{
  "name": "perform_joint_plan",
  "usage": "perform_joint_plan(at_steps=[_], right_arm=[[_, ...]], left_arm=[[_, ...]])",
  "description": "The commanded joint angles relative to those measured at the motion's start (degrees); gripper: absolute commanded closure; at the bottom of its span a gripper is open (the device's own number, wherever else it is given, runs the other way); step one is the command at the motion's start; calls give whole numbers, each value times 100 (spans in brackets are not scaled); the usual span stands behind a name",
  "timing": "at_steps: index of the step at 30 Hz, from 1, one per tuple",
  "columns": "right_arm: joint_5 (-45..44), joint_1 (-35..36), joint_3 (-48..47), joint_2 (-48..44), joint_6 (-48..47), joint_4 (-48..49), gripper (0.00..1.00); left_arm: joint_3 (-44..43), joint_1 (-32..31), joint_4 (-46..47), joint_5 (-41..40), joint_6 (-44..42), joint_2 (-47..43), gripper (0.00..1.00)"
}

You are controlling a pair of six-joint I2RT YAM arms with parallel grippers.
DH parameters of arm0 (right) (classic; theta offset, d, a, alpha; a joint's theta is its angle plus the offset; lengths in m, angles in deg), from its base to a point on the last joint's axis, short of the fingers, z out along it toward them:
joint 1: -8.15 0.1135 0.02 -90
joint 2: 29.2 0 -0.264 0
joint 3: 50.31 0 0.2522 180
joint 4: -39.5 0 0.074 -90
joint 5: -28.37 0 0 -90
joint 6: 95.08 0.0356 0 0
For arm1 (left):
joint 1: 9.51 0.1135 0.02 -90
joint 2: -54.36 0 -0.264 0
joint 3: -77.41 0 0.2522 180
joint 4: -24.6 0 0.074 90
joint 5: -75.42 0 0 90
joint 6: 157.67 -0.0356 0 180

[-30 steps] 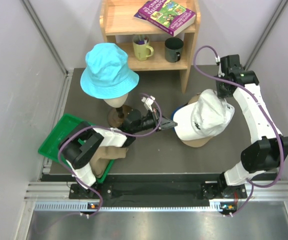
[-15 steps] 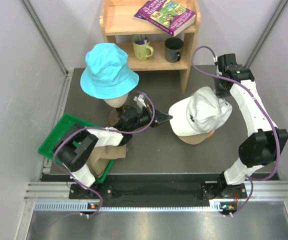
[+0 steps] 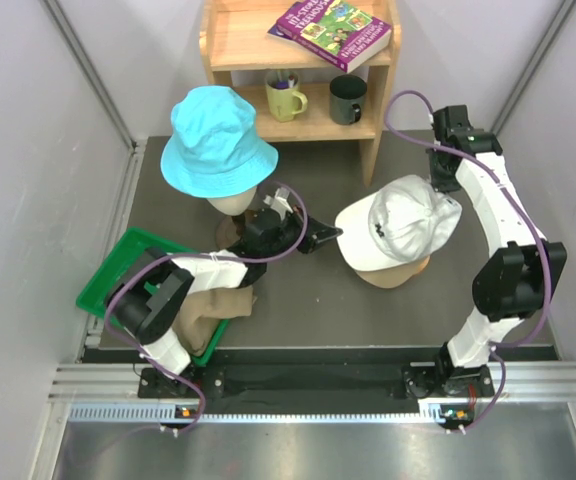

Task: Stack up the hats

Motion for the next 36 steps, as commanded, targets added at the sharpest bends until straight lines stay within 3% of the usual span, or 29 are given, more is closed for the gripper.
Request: perform_joint_plan(at_steps=[1,14,21,30,36], right_arm=[[-63,-160,23,251,133,484,96],[95,-231,1385,181,230,1161,99],[480,-231,1439,119,230,1152,97],[1605,-239,710,-470,-411,494,69],[1817,-231,648,-672,-271,107,39]], left_arm=[[-308,92,-916,-665,-269,295,100],[-510,49,-2042,-884,-849,436,100],[-712,-4,-2289,-841,-1051,551,100],[-1283,-4,-2411,-524,-876,463,100],[-1512,4,-2973,-708,-884,340,100]])
